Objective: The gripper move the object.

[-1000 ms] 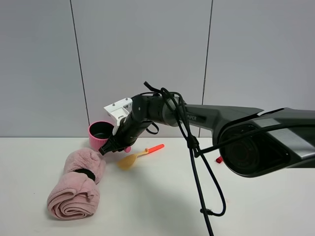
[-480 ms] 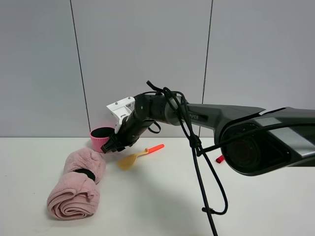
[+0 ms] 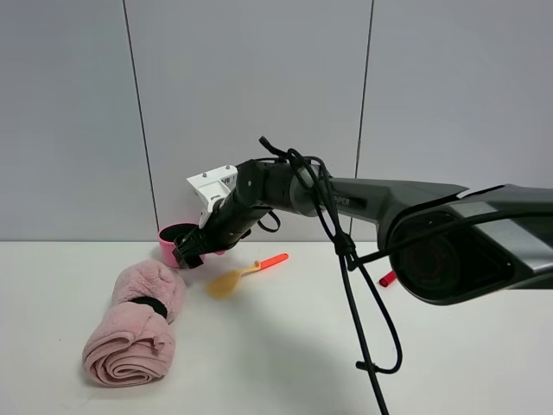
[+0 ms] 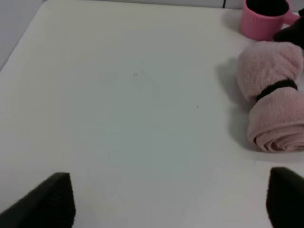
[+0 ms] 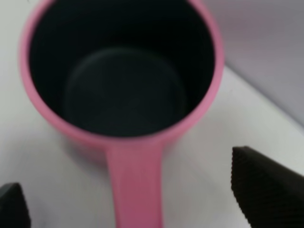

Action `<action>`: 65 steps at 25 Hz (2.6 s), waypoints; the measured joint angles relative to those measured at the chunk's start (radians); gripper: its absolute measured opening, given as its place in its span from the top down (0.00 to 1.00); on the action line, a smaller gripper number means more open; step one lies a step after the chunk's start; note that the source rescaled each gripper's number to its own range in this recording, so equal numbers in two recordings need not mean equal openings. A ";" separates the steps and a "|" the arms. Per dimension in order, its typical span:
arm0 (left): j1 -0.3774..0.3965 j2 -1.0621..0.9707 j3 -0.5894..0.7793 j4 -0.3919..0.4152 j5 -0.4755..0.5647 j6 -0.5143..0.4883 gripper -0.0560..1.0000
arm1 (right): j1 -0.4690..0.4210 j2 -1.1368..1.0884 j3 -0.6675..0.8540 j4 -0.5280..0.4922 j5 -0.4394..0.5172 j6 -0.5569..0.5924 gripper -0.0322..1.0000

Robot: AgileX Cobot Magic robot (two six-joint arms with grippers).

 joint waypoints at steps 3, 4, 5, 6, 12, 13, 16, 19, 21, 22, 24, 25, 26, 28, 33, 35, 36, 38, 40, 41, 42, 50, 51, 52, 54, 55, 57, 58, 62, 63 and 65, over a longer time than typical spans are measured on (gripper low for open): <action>0.000 0.000 0.000 0.000 0.000 0.000 0.00 | 0.000 -0.072 0.000 0.002 0.064 0.000 0.08; 0.000 0.000 0.000 0.000 0.000 0.000 0.00 | 0.000 -0.105 0.000 0.001 0.090 0.000 0.08; 0.000 0.000 0.000 0.000 0.000 0.000 0.00 | 0.000 -0.133 0.000 0.001 0.120 0.000 0.08; 0.000 0.000 0.000 0.000 0.000 0.000 0.00 | 0.000 -0.170 0.000 0.000 0.155 0.001 0.08; 0.000 0.000 0.000 0.000 0.000 0.000 0.00 | 0.020 -0.389 0.000 -0.042 0.373 0.011 0.08; 0.000 0.000 0.000 0.000 0.000 0.000 0.00 | 0.025 -0.427 0.000 -0.044 0.408 0.017 0.08; 0.000 0.000 0.000 0.000 0.000 0.000 0.00 | 0.037 -0.537 0.000 -0.070 0.493 0.062 0.08; 0.000 0.000 0.000 0.000 0.000 0.000 0.00 | 0.057 -0.637 0.000 -0.157 0.576 0.099 0.08; 0.000 0.000 0.000 0.000 0.000 0.000 0.00 | 0.074 -0.701 0.000 -0.214 0.603 0.116 0.08; 0.000 0.000 0.000 0.000 0.000 0.000 0.00 | 0.080 -0.732 0.000 -0.246 0.609 0.128 0.08; 0.000 0.000 0.000 0.000 0.000 0.000 0.00 | 0.086 -0.786 0.000 -0.303 0.614 0.177 0.08; 0.000 0.000 0.000 0.000 0.000 0.000 0.00 | 0.086 -0.812 -0.001 -0.332 0.614 0.206 0.08; 0.000 0.000 0.000 0.000 0.000 0.000 0.00 | 0.086 -0.835 -0.001 -0.359 0.614 0.231 0.08; 0.000 0.000 0.000 0.000 0.000 0.000 0.00 | 0.086 -0.869 0.003 -0.403 0.613 0.265 0.08; 0.000 0.000 0.000 0.000 0.000 0.000 0.00 | 0.093 -0.963 0.167 -0.463 0.613 0.280 0.08; 0.000 0.000 0.000 0.000 0.000 0.000 0.00 | 0.093 -1.007 0.304 -0.461 0.614 0.280 0.08; 0.000 0.000 0.000 0.000 0.000 0.000 0.00 | 0.093 -1.033 0.366 -0.457 0.614 0.280 0.08; 0.000 0.000 0.000 0.000 0.000 0.000 0.00 | 0.093 -1.084 0.520 -0.445 0.615 0.288 0.08; 0.000 0.000 0.000 0.000 0.000 0.000 0.00 | 0.093 -1.148 0.662 -0.438 0.611 0.305 0.08; 0.000 0.000 0.000 0.000 0.000 0.000 0.00 | 0.093 -1.179 0.739 -0.434 0.593 0.314 0.08; 0.000 0.000 0.000 0.000 0.000 0.000 0.00 | 0.093 -1.219 0.816 -0.432 0.566 0.324 0.08; 0.000 0.000 0.000 0.000 0.000 0.000 0.00 | 0.093 -1.577 1.327 -0.426 0.342 0.445 0.08; 0.000 0.000 0.000 0.000 0.000 0.000 0.00 | 0.093 -1.621 1.366 -0.426 0.322 0.479 0.07; 0.000 0.000 0.000 -0.001 0.000 0.000 0.00 | 0.093 -1.657 1.409 -0.426 0.301 0.510 0.06; 0.000 0.000 0.000 -0.001 0.000 0.000 0.00 | 0.079 -1.738 1.479 -0.416 0.274 0.548 0.04; 0.000 0.000 0.000 -0.001 0.000 0.000 0.00 | 0.065 -1.769 1.512 -0.408 0.266 0.558 0.03; 0.000 0.000 0.000 -0.001 0.000 0.000 0.00 | 0.017 -1.828 1.573 -0.396 0.263 0.562 0.02; 0.000 0.000 0.000 -0.001 0.000 0.000 0.00 | -0.008 -1.853 1.597 -0.390 0.263 0.567 0.02; 0.000 0.000 0.000 -0.001 0.000 0.000 0.00 | -0.123 -1.936 1.700 -0.376 0.271 0.569 0.02; 0.000 0.000 0.000 -0.001 0.000 0.000 0.00 | -0.152 -1.955 1.721 -0.376 0.277 0.569 0.02; 0.000 0.000 0.000 -0.001 0.000 0.000 0.00 | -0.205 -2.004 1.754 -0.374 0.301 0.571 0.02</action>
